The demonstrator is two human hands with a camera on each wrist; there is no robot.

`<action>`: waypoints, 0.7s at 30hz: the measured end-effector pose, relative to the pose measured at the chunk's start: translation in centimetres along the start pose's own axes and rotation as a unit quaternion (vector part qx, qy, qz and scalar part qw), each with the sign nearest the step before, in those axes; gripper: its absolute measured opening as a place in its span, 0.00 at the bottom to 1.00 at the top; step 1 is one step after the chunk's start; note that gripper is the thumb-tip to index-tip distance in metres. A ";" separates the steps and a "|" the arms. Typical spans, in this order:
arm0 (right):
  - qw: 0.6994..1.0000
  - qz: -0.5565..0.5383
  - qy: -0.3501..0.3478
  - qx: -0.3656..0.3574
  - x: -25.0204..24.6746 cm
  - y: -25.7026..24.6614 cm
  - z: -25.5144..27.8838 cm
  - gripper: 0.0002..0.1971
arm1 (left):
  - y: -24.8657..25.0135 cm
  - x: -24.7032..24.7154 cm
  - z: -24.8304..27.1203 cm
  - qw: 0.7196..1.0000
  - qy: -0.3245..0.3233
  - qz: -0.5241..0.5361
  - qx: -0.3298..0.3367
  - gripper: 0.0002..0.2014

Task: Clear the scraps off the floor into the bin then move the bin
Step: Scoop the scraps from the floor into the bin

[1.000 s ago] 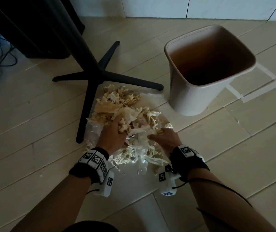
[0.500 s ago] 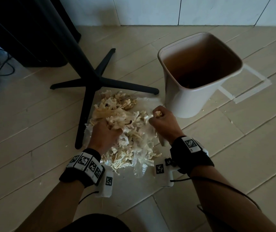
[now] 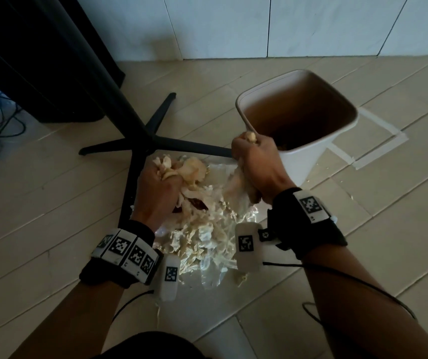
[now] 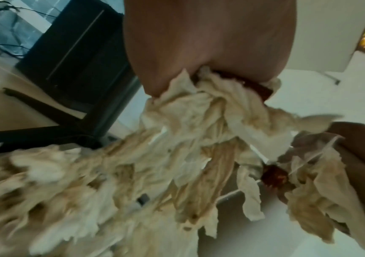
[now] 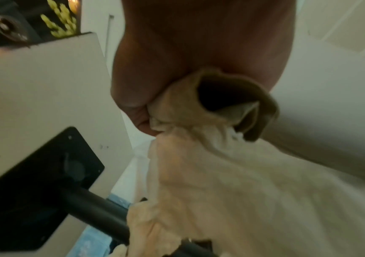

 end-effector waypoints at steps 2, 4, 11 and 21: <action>0.999 -0.041 0.029 -0.003 -1.3 -1.4 -0.4 0.08 | 2.6 0.7 -0.2 0.999 -0.008 0.033 0.028 0.07; 0.995 -0.074 0.066 -0.003 -2.8 -2.6 -1.0 0.08 | 5.0 1.6 -0.5 0.997 -0.020 0.058 0.055 0.11; 0.985 -0.062 0.159 -0.017 -8.5 -6.0 -4.6 0.07 | 12.0 7.1 -2.8 0.987 -0.028 0.116 0.108 0.13; 0.979 -0.059 0.184 -0.070 -13.8 -6.8 -8.4 0.27 | 18.6 16.2 -5.6 0.976 -0.071 0.134 0.158 0.12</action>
Point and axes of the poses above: each hand's wrist, its own z-axis away from the middle knuckle, its own x-axis out of the palm, y = z × x, the point moved 3 cm from there along -z, towards the middle knuckle, and after that the axes turned 11 degrees about z, right-handed, at the moved point
